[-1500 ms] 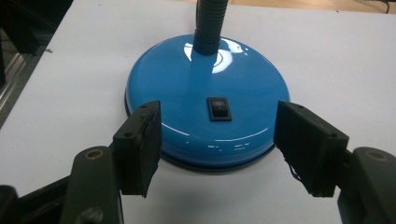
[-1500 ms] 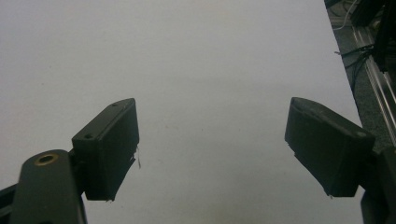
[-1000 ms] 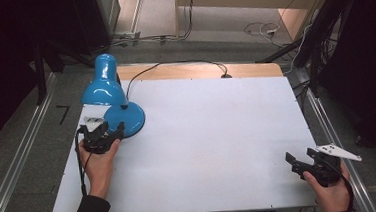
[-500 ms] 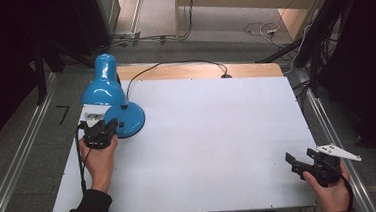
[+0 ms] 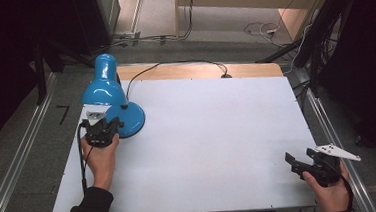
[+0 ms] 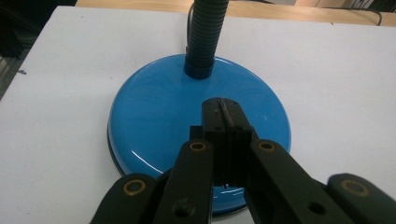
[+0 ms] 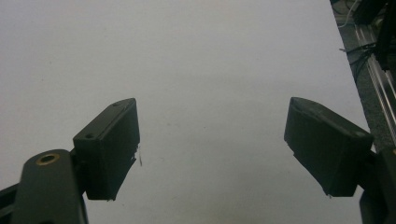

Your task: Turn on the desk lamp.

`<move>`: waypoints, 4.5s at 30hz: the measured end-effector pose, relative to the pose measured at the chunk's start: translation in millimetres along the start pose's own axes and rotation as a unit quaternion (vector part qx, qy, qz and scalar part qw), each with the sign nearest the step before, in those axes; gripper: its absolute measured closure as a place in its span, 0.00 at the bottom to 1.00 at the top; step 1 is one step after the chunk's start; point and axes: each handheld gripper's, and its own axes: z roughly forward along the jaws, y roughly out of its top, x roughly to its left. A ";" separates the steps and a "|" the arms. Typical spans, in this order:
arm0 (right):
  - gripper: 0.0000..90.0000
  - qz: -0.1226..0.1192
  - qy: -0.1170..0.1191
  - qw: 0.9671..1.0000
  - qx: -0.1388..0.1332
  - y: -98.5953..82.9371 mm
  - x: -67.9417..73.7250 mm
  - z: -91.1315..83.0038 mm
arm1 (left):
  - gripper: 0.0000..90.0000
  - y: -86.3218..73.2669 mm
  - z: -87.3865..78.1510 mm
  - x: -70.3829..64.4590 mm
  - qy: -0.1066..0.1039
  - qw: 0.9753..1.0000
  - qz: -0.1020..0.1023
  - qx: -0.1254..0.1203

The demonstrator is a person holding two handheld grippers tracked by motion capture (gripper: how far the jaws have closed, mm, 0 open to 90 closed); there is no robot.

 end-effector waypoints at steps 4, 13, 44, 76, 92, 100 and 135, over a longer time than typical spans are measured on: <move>0.19 0.000 0.000 1.000 -0.001 0.1 0.0 -0.1 | 1.00 -1.1 2.6 -0.8 -0.002 1.000 0.004 0.004; 0.19 0.001 0.001 1.000 0.000 0.0 0.1 -0.1 | 1.00 -3.2 8.3 -0.5 -0.002 1.000 0.004 0.008; 0.19 0.000 0.001 1.000 -0.001 0.0 -0.7 -0.2 | 1.00 -7.7 14.1 -0.1 -0.002 1.000 0.013 0.018; 0.19 0.003 0.001 1.000 -0.006 -0.7 -2.2 -3.0 | 1.00 -10.1 12.3 -2.3 0.010 0.999 0.042 0.026; 0.19 0.002 0.002 1.000 -0.007 -0.4 -2.6 -2.9 | 1.00 -11.1 8.2 1.9 0.010 1.000 0.013 0.011; 0.19 0.003 0.003 1.000 -0.008 -0.4 -2.4 -3.6 | 0.99 -9.8 -0.7 1.2 0.003 1.000 0.006 0.009; 0.19 0.002 0.004 1.000 -0.007 -0.9 -2.3 -5.0 | 0.42 -29.5 -50.2 -9.5 -0.011 1.000 0.022 0.000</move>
